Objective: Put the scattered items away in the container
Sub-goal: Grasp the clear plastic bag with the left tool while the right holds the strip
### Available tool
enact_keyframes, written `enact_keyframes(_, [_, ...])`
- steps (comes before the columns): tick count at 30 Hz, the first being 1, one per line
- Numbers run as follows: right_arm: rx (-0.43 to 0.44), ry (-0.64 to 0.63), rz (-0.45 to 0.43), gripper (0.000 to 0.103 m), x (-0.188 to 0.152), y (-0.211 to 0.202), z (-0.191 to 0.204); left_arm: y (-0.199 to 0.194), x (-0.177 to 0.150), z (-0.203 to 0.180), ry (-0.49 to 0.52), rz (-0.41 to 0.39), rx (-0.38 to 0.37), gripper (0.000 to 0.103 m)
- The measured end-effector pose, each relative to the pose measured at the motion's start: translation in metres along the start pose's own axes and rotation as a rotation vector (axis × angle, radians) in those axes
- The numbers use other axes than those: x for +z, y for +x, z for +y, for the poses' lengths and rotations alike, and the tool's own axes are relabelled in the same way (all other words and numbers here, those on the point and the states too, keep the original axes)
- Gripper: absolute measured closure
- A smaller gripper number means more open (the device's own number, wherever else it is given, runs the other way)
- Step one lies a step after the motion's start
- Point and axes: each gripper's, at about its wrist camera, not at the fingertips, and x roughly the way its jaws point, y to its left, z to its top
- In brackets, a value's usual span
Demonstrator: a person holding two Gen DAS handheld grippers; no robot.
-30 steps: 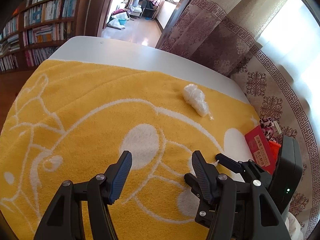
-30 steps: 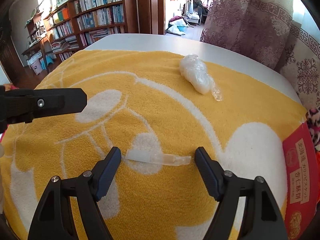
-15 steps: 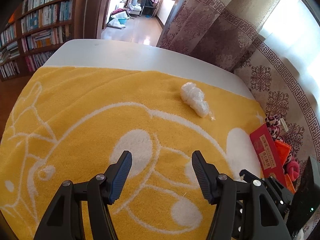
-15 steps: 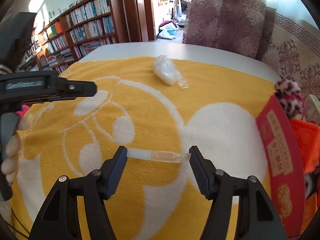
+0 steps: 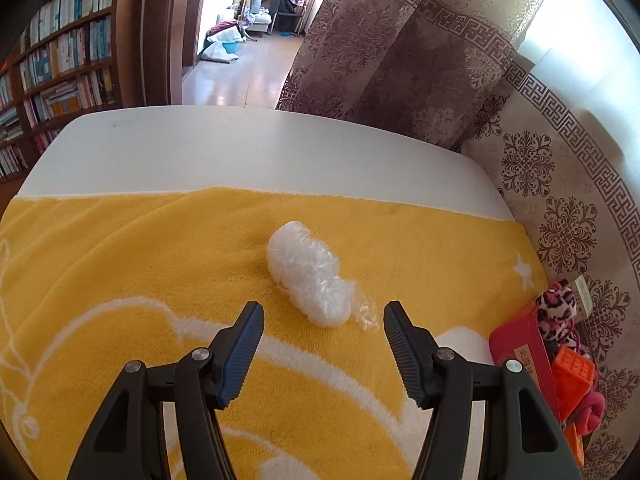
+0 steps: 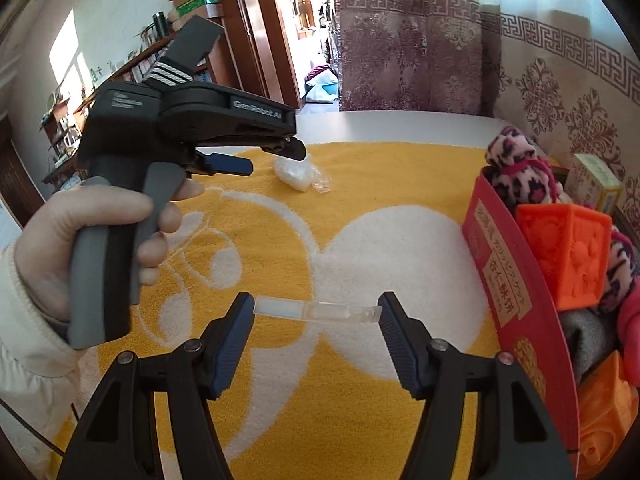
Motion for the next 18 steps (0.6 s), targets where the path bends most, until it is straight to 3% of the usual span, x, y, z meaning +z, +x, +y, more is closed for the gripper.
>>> enact_keyframes(6, [0.011, -0.009, -0.008, 0.035, -0.001, 0.001, 0.001, 0.025, 0.010, -0.003, 0.009, 0.009, 0.073, 0.039])
enact_keyframes(11, [0.002, -0.015, -0.004, 0.035, -0.002, 0.004, 0.000, 0.037, 0.008, -0.004, 0.029, 0.012, 0.092, 0.040])
enact_keyframes(13, [-0.002, -0.010, -0.011, 0.035, -0.003, 0.003, -0.001, 0.039, 0.006, -0.002, 0.029, 0.013, 0.091, 0.061])
enact_keyframes(18, [-0.008, 0.009, -0.034, 0.035, -0.002, -0.005, -0.003, 0.029, -0.001, 0.005, 0.030, -0.009, 0.100, 0.066])
